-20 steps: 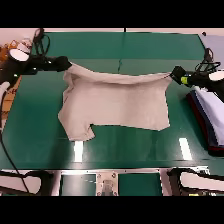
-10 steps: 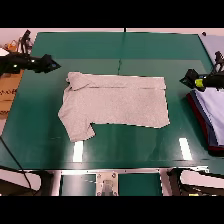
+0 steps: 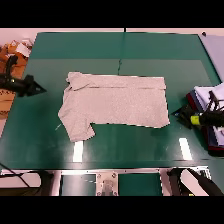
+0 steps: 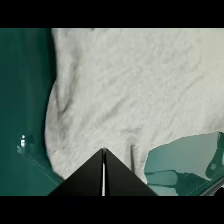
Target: Fold the shirts.
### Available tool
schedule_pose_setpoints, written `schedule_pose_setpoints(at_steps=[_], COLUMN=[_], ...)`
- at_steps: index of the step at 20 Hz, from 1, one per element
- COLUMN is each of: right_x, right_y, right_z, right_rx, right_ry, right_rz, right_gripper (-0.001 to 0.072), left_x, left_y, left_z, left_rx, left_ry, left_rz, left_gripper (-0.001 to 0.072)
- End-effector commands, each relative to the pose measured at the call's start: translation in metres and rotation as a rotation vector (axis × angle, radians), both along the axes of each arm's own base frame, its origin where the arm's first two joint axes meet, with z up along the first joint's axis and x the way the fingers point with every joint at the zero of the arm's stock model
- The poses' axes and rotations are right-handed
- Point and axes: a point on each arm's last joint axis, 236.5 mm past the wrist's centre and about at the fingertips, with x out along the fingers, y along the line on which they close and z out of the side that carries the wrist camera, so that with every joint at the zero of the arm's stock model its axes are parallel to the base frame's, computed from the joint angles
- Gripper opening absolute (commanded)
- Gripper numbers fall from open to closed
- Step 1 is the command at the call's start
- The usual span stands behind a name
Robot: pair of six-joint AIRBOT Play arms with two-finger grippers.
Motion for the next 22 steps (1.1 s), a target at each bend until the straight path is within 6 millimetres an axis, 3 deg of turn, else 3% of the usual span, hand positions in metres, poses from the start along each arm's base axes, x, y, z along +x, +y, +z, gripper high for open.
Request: schedule_pose_setpoints(at_steps=[1, 2, 3, 4, 5, 8, 11, 13, 14, 15, 20, 21, 22], right_x=[-0.039, -0.039, -0.036, -0.035, -0.033, -0.021, -0.021, -0.022, -0.022, -0.021, -0.006, -0.003, 0.000], right_y=[0.031, 0.038, 0.044, 0.047, 0.048, 0.048, 0.047, 0.048, 0.047, 0.047, 0.055, 0.053, 0.050], right_z=[-0.042, -0.049, -0.053, -0.057, -0.059, -0.060, -0.064, -0.069, -0.071, -0.075, -0.087, -0.090, -0.091], right_rx=[0.101, 0.124, 0.137, 0.134, 0.123, 0.118, 0.122, 0.127, 0.130, 0.137, 0.216, 0.213, 0.206], right_ry=[0.074, 0.060, 0.045, 0.035, 0.028, -0.001, 0.010, 0.029, 0.036, 0.044, 0.038, 0.037, 0.037], right_rz=[-0.090, -0.102, -0.106, -0.106, -0.103, -0.128, -0.134, -0.137, -0.144, -0.157, -0.188, -0.192, -0.192], right_gripper=[0.0504, 0.0503, 0.0502, 0.0503, 0.0503, 0.0501, 0.0491, 0.0491, 0.0491, 0.0490, 0.0490, 0.0408, 0.0163], left_x=[-0.054, -0.061, -0.066, -0.069, -0.071, -0.071, -0.058, -0.053, -0.051, -0.050, -0.048, -0.045, -0.042], left_y=[0.021, 0.018, 0.013, 0.009, 0.003, -0.021, -0.058, -0.072, -0.075, -0.075, -0.075, -0.075, -0.075], left_z=[-0.044, -0.057, -0.068, -0.078, -0.089, -0.117, -0.128, -0.134, -0.134, -0.133, -0.121, -0.118, -0.113], left_rx=[0.026, 0.018, 0.010, 0.006, 0.005, 0.008, -0.050, -0.043, -0.034, -0.033, -0.036, -0.036, -0.039], left_ry=[0.099, 0.125, 0.145, 0.159, 0.171, 0.209, 0.196, 0.183, 0.174, 0.163, 0.146, 0.138, 0.129], left_rz=[0.119, 0.129, 0.144, 0.156, 0.160, 0.133, 0.083, 0.062, 0.058, 0.049, 0.001, -0.003, -0.011], left_gripper=[0.0025, 0.0303, 0.0658, 0.0656, 0.0598, 0.0596, 0.0595, 0.0592, 0.0373, 0.0048, 0.0021, 0.0021, 0.0021])
